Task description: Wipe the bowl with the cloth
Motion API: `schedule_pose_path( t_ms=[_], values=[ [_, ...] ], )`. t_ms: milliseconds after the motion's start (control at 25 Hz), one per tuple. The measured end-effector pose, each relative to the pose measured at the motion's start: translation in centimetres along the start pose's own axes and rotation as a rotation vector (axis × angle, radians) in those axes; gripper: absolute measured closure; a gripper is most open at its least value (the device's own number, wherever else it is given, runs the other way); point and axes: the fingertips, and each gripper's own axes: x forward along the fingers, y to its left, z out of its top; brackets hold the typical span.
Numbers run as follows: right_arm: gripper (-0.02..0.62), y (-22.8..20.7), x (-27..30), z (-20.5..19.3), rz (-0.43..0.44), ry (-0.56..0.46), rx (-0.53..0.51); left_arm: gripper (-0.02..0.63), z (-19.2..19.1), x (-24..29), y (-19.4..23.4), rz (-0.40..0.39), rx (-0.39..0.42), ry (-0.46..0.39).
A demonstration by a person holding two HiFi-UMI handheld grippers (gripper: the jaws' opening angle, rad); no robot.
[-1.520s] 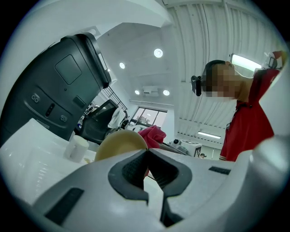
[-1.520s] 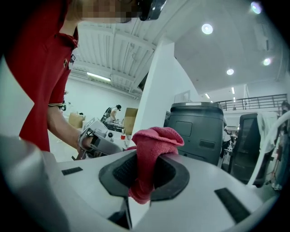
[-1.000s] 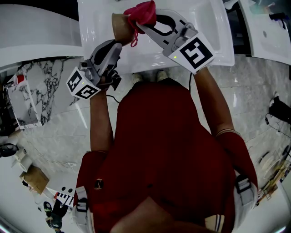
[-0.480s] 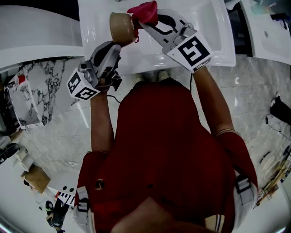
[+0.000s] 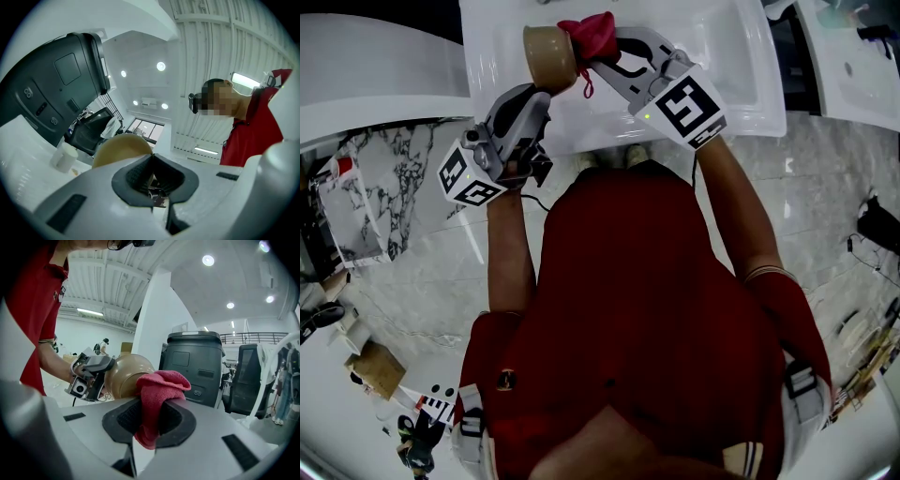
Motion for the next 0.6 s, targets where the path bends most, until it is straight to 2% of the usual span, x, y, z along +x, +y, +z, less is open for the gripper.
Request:
schedule_pose_path(
  t_ms=[320, 600],
  values=[
    [0.545, 1.7, 0.1, 0.0, 0.056, 0.013, 0.0, 0.589, 0.3, -0.4, 0.5, 0.047, 0.015, -0.017],
    [0.545, 2.2, -0.5, 1.0, 0.1, -0.034, 0.051, 0.591, 0.4, -0.4, 1.4, 0.098, 0.025, -0.012]
  ],
)
